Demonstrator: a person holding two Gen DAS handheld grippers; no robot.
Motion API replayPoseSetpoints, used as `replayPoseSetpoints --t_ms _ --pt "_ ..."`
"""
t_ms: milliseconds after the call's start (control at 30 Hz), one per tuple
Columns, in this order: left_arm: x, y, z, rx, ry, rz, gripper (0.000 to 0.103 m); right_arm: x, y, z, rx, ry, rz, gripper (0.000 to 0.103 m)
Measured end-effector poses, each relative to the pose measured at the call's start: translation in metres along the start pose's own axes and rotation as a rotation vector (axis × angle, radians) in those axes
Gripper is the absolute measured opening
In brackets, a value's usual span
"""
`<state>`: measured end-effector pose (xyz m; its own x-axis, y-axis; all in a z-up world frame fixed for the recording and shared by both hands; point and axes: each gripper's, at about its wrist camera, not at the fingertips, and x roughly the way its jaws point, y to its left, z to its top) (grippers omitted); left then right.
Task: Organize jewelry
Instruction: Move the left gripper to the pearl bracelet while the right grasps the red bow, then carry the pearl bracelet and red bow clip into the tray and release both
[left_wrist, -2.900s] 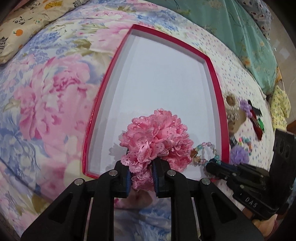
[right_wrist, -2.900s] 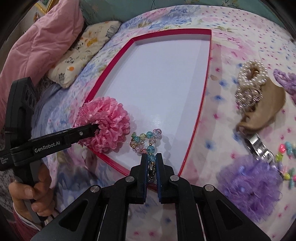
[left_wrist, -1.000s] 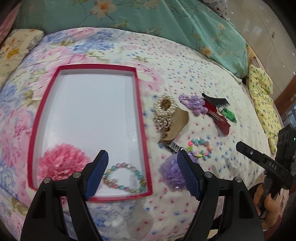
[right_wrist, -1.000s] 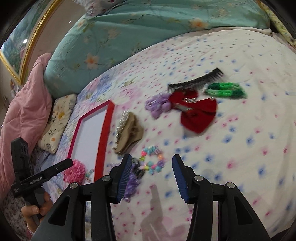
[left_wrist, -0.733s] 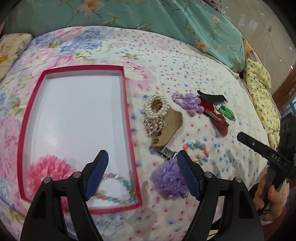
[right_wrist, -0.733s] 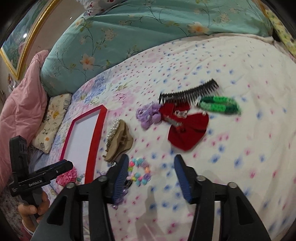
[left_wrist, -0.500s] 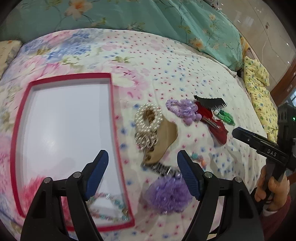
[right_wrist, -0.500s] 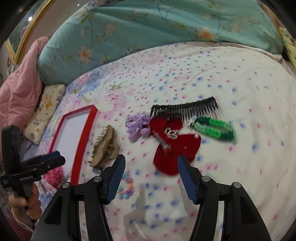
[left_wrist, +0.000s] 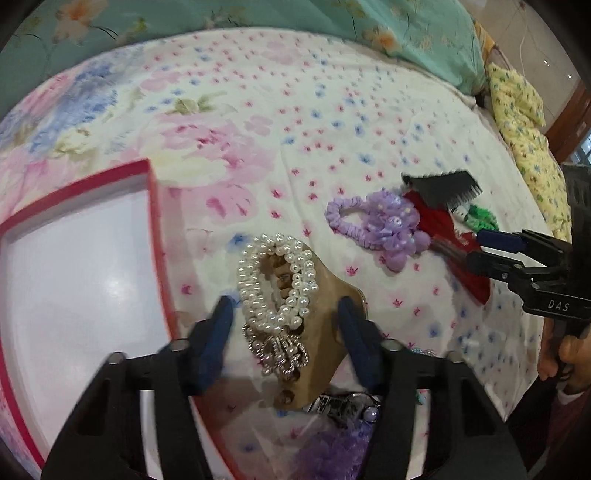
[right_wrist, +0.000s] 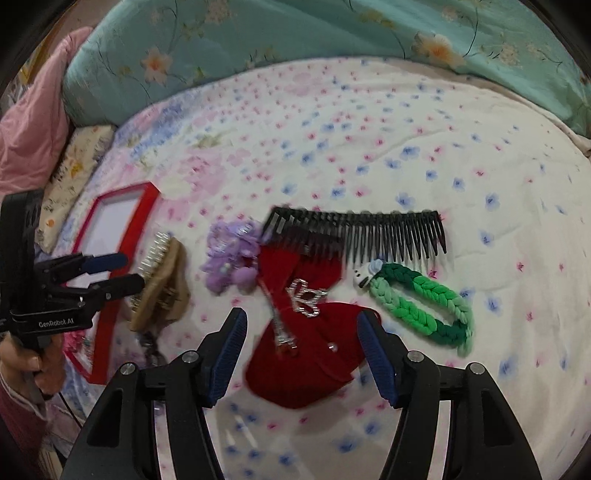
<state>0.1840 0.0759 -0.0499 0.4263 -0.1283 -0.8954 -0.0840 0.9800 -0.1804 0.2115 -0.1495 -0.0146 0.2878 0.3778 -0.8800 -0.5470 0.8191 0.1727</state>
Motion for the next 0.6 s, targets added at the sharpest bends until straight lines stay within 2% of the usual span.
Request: replayPoseSetpoints --t_ms 33,100,167,200,267,367,467,600 --pt "0.003 0.0 0.0 0.0 0.007 -0.01 0.037 0.005 -0.002 0.0 -0.002 0.016 0.004 0.064" --pt "0.004 0.0 0.001 0.001 -0.002 -0.024 0.032 0.012 -0.003 0.0 -0.01 0.037 0.011 0.064" --pt "0.002 0.0 0.002 -0.001 -0.009 -0.037 0.018 0.015 0.0 -0.001 -0.025 0.037 0.002 0.063" --pt "0.001 0.001 0.003 -0.006 -0.014 -0.04 0.016 0.015 0.002 -0.001 -0.031 0.034 -0.004 0.061" --pt "0.0 0.003 0.003 -0.012 -0.017 -0.056 0.012 0.016 0.005 -0.002 -0.036 0.037 -0.007 0.045" --pt "-0.006 0.004 0.0 -0.019 -0.028 -0.075 0.011 0.015 0.005 -0.003 -0.026 0.035 -0.005 0.03" --pt "-0.017 0.007 -0.004 -0.038 -0.05 -0.094 0.01 0.008 0.007 -0.005 -0.015 0.02 0.001 0.027" --pt "-0.039 0.015 -0.012 -0.068 -0.093 -0.122 0.01 -0.004 0.014 -0.013 0.019 -0.002 0.061 0.026"
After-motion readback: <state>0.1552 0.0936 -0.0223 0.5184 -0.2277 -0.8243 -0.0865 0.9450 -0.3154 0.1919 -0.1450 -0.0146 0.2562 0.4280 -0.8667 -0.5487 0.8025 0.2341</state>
